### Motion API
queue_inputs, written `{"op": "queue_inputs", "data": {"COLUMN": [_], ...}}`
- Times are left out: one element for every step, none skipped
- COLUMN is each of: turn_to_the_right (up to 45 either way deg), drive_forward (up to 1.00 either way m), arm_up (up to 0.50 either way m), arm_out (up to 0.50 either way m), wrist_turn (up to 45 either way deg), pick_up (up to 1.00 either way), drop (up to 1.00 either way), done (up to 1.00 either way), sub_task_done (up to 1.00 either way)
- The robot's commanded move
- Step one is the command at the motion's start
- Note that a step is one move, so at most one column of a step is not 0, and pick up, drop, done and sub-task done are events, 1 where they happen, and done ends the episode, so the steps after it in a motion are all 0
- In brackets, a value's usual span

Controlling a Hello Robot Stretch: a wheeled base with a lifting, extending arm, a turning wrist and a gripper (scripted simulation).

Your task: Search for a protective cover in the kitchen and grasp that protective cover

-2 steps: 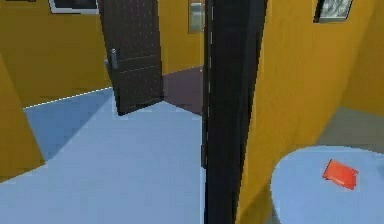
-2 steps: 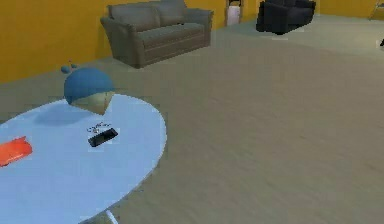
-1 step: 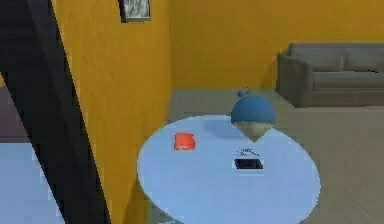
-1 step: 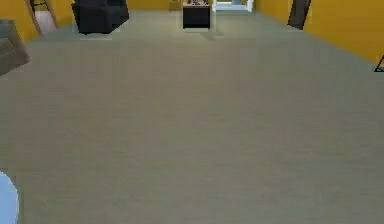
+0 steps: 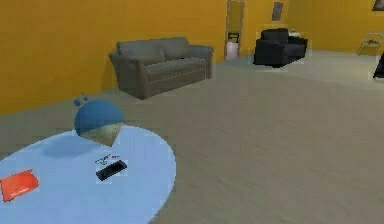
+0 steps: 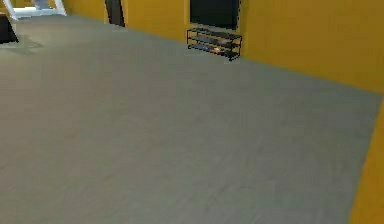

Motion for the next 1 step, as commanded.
{"op": "queue_inputs", "data": {"turn_to_the_right": [36.0], "drive_forward": [0.0], "arm_up": [0.0], "arm_out": [0.0], "wrist_turn": [0.0], "pick_up": [0.0], "drop": [0.0], "done": [0.0], "sub_task_done": [0.0]}}
